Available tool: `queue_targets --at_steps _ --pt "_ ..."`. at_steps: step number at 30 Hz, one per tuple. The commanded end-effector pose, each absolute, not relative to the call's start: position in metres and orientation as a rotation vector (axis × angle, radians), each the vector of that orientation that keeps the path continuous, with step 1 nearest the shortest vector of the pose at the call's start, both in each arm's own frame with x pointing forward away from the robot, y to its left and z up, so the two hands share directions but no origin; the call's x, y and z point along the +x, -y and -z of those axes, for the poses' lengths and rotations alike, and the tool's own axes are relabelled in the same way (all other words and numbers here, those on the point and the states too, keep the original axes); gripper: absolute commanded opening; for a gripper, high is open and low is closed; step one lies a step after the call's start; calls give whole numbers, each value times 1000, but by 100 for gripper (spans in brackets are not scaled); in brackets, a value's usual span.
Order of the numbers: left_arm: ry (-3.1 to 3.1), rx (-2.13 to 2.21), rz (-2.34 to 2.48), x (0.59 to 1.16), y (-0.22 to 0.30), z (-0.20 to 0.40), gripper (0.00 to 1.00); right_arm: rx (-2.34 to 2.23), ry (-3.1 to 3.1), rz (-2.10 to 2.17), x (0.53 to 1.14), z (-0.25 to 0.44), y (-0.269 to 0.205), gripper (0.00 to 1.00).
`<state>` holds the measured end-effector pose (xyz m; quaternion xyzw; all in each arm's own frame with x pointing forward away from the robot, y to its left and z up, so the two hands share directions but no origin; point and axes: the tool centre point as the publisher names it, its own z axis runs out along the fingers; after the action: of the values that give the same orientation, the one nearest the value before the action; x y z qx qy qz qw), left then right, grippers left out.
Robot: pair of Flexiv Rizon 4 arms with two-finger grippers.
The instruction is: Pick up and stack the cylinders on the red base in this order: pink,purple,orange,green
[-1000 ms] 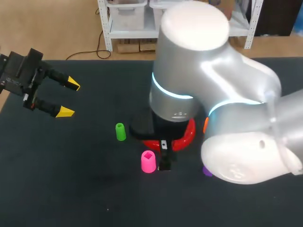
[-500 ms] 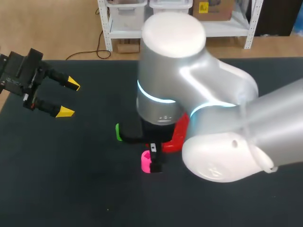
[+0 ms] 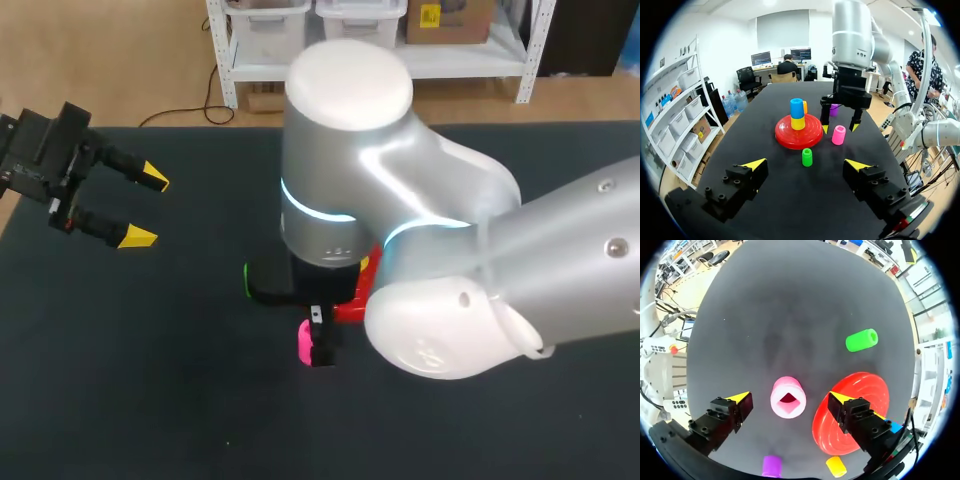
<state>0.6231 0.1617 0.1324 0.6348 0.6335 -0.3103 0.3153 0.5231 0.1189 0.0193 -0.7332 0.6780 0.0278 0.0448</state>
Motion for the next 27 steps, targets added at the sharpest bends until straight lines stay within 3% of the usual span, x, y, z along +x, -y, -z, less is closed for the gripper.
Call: queue_targets --at_steps 1,27 --pt "-1668 1674 819 624 -162 -132 100 -2251 -2075 -90 527 -17 -123 100" --pt "-1668 1674 819 624 -162 -132 100 -2248 -2130 -64 523 -6 -118 100"
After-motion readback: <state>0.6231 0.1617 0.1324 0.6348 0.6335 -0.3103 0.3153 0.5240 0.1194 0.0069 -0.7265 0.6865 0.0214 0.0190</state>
